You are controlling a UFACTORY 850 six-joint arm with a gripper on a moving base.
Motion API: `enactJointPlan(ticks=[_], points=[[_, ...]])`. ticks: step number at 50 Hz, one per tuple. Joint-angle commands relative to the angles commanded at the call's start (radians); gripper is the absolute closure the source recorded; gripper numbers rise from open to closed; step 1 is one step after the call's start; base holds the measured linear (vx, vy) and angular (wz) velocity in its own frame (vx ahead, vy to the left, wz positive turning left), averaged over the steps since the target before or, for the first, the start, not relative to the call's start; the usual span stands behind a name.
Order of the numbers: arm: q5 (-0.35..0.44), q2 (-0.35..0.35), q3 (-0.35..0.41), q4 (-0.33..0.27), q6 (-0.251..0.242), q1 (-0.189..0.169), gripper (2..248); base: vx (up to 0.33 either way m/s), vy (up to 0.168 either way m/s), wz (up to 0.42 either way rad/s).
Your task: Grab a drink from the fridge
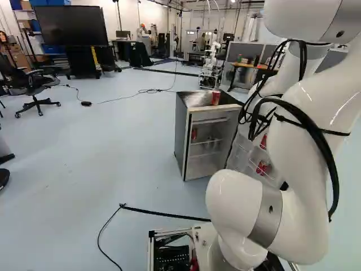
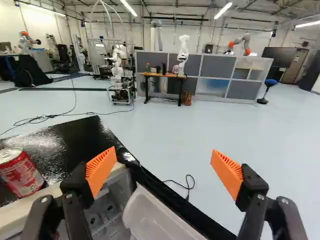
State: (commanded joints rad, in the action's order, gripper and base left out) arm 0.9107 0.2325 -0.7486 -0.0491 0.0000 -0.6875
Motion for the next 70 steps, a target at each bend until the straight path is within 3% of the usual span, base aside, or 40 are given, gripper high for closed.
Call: enactJointPlan(ticks=[31, 70], points=[[-0.214, 0.037, -0.117, 0.182, 0.0, -0.069, 3, 0.0, 0.0, 0.0], [-0.506, 0.125, -0.313, 0.231, 0.0, -0.128, 3, 0.0, 0.0, 0.0]])
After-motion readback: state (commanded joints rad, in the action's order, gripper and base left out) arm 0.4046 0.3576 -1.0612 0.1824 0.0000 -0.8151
